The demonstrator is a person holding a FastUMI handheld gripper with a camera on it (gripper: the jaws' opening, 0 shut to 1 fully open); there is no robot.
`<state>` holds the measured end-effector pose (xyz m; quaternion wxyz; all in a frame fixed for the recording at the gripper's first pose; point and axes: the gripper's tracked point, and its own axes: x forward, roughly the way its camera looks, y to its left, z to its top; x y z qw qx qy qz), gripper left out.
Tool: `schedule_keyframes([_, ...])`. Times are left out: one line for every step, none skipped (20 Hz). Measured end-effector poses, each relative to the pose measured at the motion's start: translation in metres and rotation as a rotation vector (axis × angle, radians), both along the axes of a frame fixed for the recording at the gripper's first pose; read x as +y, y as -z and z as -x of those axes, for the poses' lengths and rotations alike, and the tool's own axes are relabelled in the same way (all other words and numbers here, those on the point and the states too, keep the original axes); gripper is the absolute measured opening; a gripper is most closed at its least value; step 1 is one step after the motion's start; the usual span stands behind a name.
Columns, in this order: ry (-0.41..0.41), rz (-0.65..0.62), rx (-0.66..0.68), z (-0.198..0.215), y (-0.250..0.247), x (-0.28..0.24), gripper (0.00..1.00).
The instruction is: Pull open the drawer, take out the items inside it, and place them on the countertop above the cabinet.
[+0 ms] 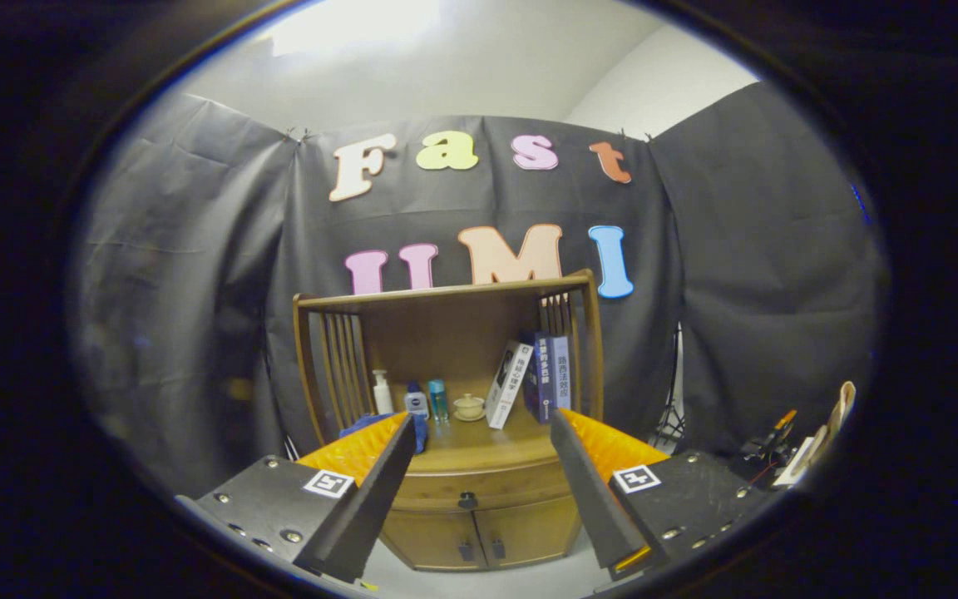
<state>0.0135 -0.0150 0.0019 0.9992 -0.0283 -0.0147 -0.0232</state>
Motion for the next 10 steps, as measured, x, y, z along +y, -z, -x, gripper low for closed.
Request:
schedule_keyframes([0.009, 0.001, 0.001, -0.003, 0.002, -0.004, 0.97])
schedule_keyframes([0.017, 0.000, 0.000, -0.006, 0.007, -0.008, 0.97])
schedule_keyframes([0.021, -0.002, 0.002, -0.010, 0.012, -0.010, 0.97])
schedule_keyframes([0.023, -0.007, 0.009, -0.014, 0.020, -0.012, 0.97])
schedule_keyframes([0.026, -0.009, 0.013, -0.019, 0.028, -0.013, 0.97])
schedule_keyframes([0.028, -0.005, 0.013, -0.024, 0.035, -0.014, 0.98])
schedule_keyframes([0.028, 0.012, 0.016, -0.030, 0.047, -0.015, 0.98])
schedule_keyframes([0.027, 0.034, 0.018, -0.036, 0.057, -0.014, 0.98])
schedule_keyframes([0.018, 0.061, 0.031, -0.043, 0.071, -0.012, 0.98])
schedule_keyframes([0.007, 0.085, 0.054, -0.050, 0.090, -0.009, 0.98])
